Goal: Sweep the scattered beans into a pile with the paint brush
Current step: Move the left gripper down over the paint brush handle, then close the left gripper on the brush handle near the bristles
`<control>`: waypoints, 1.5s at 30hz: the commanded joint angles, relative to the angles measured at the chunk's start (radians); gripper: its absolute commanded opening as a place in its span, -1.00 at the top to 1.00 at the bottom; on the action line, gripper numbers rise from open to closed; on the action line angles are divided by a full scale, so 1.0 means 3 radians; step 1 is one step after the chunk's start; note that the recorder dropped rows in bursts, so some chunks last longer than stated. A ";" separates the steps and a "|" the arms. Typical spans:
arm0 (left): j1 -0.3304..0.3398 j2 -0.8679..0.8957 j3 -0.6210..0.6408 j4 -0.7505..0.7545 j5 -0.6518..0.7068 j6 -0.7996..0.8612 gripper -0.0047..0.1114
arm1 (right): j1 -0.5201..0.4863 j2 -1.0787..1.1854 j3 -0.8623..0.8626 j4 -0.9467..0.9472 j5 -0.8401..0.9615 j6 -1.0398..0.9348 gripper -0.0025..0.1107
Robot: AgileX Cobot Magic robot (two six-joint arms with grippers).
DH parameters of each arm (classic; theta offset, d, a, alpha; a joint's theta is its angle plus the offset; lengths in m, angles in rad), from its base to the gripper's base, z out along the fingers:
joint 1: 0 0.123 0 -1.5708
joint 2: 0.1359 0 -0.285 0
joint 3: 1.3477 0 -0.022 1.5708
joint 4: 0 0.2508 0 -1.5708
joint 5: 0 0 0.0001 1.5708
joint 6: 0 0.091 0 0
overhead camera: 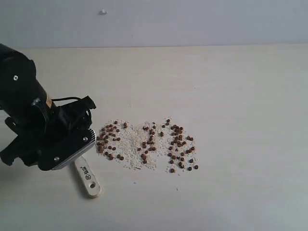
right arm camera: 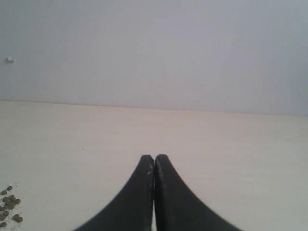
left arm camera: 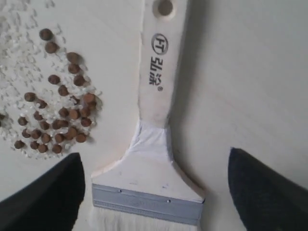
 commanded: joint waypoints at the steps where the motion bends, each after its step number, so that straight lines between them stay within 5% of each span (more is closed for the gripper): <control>1: -0.0010 0.0129 0.0002 0.0233 -0.0069 -0.0008 -0.39 | -0.0011 -0.0021 0.0014 -0.0011 -0.0045 -0.0002 0.96; 29: -0.0010 0.0486 0.0002 0.0254 -0.0428 0.0012 -0.37 | -0.0011 -0.0021 0.0014 -0.0011 -0.0045 -0.0002 0.96; 36: -0.0010 0.0486 0.0002 0.0212 -0.0400 0.0012 0.00 | -0.0011 -0.0021 0.0014 -0.0004 -0.0045 -0.0002 0.96; 45: -0.0010 0.0687 0.0002 0.0153 -0.0566 0.0014 -0.13 | -0.0011 -0.0021 0.0014 -0.0004 -0.0045 -0.0002 0.96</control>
